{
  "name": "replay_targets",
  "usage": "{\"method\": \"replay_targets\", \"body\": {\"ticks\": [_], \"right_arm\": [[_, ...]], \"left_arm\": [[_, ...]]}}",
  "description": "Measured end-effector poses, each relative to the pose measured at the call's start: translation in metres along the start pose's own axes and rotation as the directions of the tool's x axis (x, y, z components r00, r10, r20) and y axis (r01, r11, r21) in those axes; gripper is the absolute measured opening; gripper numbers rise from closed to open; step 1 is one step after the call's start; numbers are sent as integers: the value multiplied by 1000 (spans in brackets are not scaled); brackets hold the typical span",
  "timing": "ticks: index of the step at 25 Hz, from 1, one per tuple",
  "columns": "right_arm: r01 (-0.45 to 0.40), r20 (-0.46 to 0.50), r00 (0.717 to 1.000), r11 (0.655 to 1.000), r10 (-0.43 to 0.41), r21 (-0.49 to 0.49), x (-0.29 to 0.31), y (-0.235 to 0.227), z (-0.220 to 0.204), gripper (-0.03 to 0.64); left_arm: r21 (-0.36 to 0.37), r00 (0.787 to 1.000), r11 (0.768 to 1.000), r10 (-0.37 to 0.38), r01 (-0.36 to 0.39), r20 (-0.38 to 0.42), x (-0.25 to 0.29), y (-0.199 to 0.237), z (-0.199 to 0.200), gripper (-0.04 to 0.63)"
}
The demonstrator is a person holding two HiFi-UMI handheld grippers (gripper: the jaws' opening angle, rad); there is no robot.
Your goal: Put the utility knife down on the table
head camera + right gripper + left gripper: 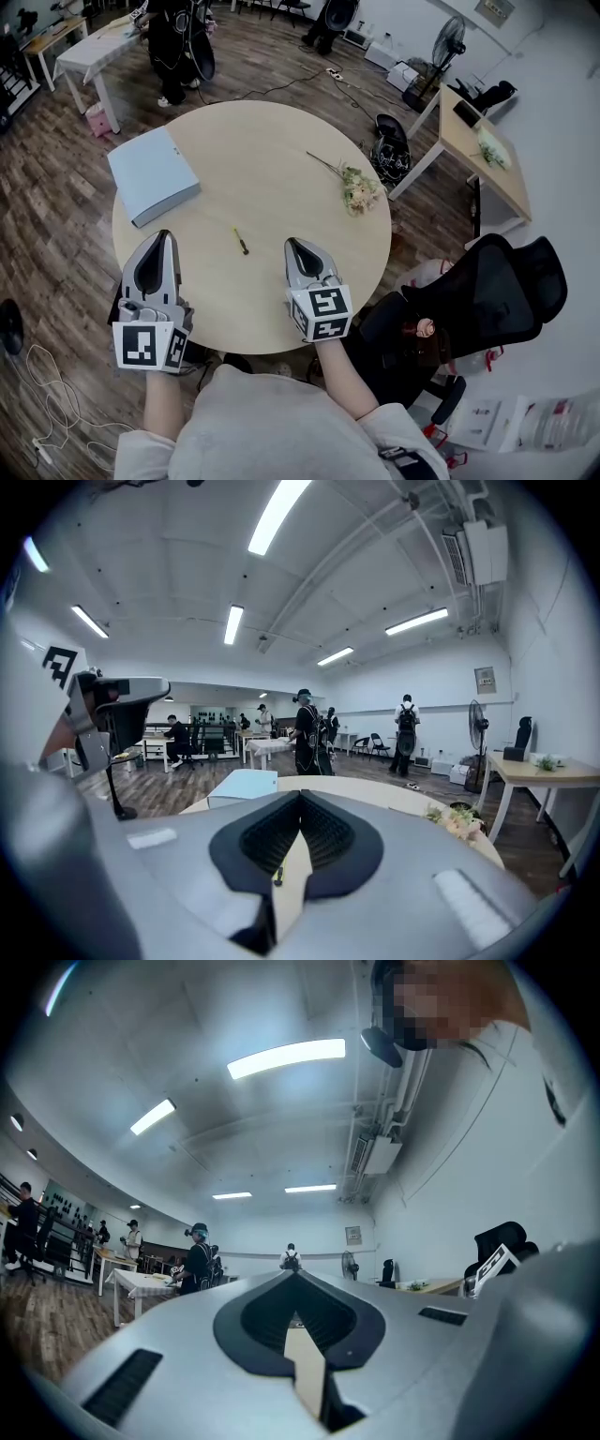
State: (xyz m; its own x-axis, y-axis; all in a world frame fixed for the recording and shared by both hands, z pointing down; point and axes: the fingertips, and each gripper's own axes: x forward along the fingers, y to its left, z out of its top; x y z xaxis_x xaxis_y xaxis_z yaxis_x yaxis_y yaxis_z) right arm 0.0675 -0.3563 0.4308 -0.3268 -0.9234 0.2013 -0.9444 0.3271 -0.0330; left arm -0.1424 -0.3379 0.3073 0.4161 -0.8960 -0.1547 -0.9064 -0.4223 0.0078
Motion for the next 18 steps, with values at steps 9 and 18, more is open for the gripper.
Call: {"method": "replay_targets", "body": {"ticks": [9,18], "right_arm": [[3,152,988,1000,-1,-11,-51,-12,50,11],[-14,244,970,1000,15,-7,-99,-23,76,11]], "left_arm": [[27,999,1000,14,-15,40,-20,-32,21,8],[45,997,998,31,-35,76,-40,-65,36,8]]}}
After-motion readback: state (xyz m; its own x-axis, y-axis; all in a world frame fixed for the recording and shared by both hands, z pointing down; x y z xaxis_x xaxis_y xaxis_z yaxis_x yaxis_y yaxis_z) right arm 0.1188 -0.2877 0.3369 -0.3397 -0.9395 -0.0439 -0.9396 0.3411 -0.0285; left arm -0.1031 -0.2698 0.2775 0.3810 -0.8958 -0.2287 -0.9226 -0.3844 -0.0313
